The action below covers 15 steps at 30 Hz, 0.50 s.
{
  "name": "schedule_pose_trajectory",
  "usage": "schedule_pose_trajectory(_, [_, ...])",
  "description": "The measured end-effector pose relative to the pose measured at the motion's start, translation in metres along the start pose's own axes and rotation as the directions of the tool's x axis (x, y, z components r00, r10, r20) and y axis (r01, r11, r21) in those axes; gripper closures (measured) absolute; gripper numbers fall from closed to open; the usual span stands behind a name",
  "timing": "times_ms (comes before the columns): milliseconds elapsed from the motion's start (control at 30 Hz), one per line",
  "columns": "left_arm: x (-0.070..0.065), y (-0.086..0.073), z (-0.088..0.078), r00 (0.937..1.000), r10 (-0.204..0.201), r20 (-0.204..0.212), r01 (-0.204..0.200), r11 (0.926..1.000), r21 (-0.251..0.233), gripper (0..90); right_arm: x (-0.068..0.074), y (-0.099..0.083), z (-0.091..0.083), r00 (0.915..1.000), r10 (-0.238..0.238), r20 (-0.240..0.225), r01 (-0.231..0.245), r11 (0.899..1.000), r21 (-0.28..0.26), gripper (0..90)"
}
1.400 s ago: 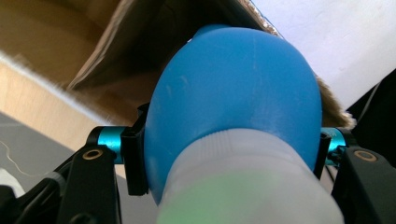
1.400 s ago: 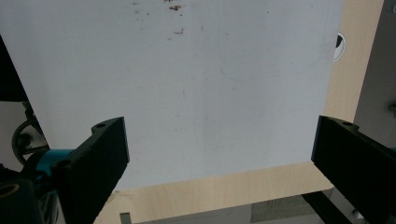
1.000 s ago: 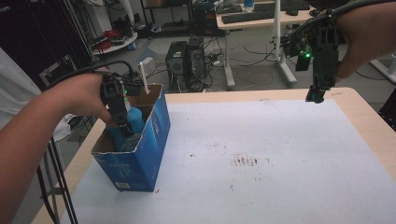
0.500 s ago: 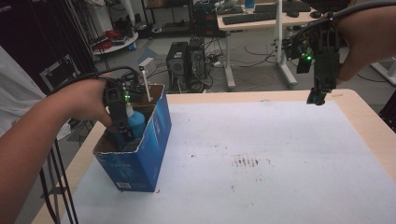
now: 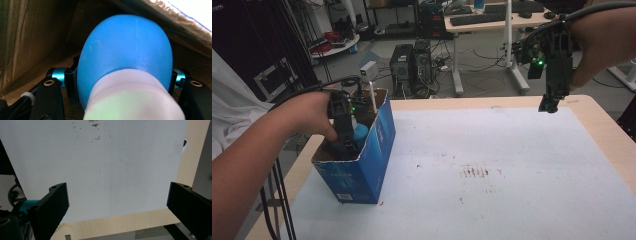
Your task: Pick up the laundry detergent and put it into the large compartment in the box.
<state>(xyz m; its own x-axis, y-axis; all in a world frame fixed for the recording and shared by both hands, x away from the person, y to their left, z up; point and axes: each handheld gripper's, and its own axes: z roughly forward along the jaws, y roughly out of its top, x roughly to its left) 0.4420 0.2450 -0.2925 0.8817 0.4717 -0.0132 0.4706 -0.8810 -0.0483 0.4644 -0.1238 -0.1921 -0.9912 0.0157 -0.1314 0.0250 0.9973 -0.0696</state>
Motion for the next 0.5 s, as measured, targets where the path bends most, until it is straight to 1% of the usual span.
schedule_pose_trajectory(100, [0.0011, -0.0003, -0.0003, 1.0, 0.006, 0.007, -0.007, 1.0, 0.005, 36.6, -0.0002, 0.0004, -0.0001, 1.0, -0.004, 0.001, 0.004, 1.0, -0.01, 3.1])
schedule_pose_trajectory(200, [0.0023, -0.001, -0.0004, 0.9997, 0.018, 0.018, -0.018, 0.9998, -0.002, 36.3, 0.0, 0.0, -0.0003, 1.0, 0.008, -0.003, -0.008, 1.0, -0.002, 3.1])
schedule_pose_trajectory(267, [0.0026, -0.0013, -0.0014, 0.9996, 0.023, 0.013, -0.023, 0.9997, -0.005, 34.1, -0.0005, -0.0003, -0.0003, 1.0, 0.005, -0.001, -0.005, 1.0, -0.005, 3.1])
schedule_pose_trajectory(333, [0.0024, -0.0017, -0.003, 0.9996, 0.014, 0.022, -0.014, 0.9998, -0.017, 32.6, -0.0011, -0.0007, -0.0002, 1.0, 0.003, -0.002, -0.003, 1.0, -0.005, 3.1])
schedule_pose_trajectory(433, [0.0017, -0.0015, -0.0052, 0.9997, 0.015, 0.02, -0.015, 0.9998, -0.016, 30.0, -0.0013, -0.0012, 0.0, 0.9999, 0.01, -0.004, -0.01, 1.0, -0.003, 3.1])
schedule_pose_trajectory(500, [0.0012, -0.0013, -0.0072, 0.9997, 0.016, 0.02, -0.015, 0.9997, -0.017, 29.0, -0.0019, -0.0014, 0.0005, 1.0, 0.006, -0.005, -0.006, 1.0, -0.006, 3.1])
